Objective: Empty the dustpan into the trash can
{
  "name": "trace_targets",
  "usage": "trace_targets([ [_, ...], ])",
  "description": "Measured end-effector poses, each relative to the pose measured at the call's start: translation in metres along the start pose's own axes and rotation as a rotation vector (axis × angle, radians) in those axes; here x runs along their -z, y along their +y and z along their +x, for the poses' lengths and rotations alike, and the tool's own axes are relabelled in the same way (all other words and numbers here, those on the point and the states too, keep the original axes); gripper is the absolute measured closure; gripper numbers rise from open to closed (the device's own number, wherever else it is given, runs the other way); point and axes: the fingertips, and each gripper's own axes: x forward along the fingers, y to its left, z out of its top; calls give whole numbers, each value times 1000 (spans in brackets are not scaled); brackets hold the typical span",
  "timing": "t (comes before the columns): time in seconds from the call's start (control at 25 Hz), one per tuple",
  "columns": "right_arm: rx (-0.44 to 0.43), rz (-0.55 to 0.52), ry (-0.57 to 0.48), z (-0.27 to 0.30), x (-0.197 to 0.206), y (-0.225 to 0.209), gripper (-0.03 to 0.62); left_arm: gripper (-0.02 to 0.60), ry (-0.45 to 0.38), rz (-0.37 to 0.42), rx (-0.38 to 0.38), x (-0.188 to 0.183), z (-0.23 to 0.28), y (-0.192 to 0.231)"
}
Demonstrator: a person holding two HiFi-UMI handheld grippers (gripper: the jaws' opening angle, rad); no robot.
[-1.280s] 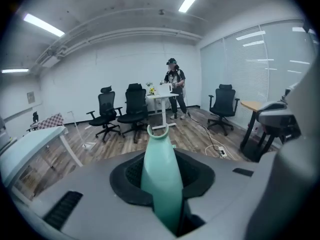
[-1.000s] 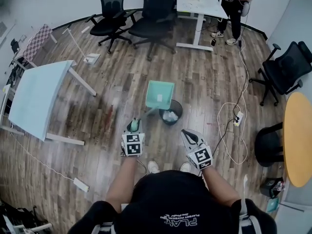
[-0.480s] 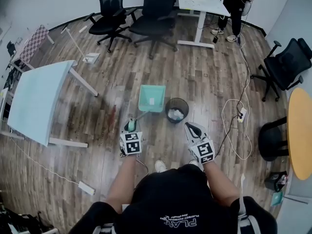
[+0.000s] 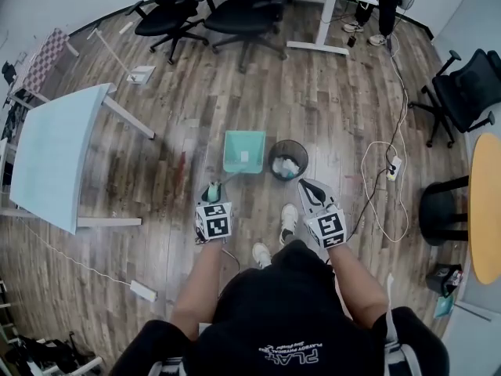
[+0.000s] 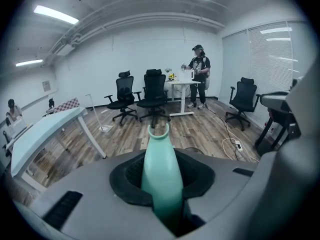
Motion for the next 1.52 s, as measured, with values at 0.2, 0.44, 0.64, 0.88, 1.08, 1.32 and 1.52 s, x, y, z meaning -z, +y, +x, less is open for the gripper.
trace_targets([
  [0.2,-1,134,2,32,10,-23,571,474,53,-10,-15,5,32,-3],
  [0.44,-52,147,41,63,24,-36,571,474,133,-41,-33,20,75,-13],
  [0.64,-87,151,86,81,43,-42,571,474,175,-82,-51,35,109,-8],
  [0.88,-102,197,126,106,69,-53,571,474,224,-28,-40,43,152,-14],
  [1.08,-129,223,163,120,93,-62,571,474,269,-22,-53,49,187,-22],
  [1.32,-147,248,189,134,113,-68,571,474,300,-15,-55,55,215,-23],
  [1.52,-160,260,201,141,119,-70,571,474,321,-13,-46,60,227,-26],
])
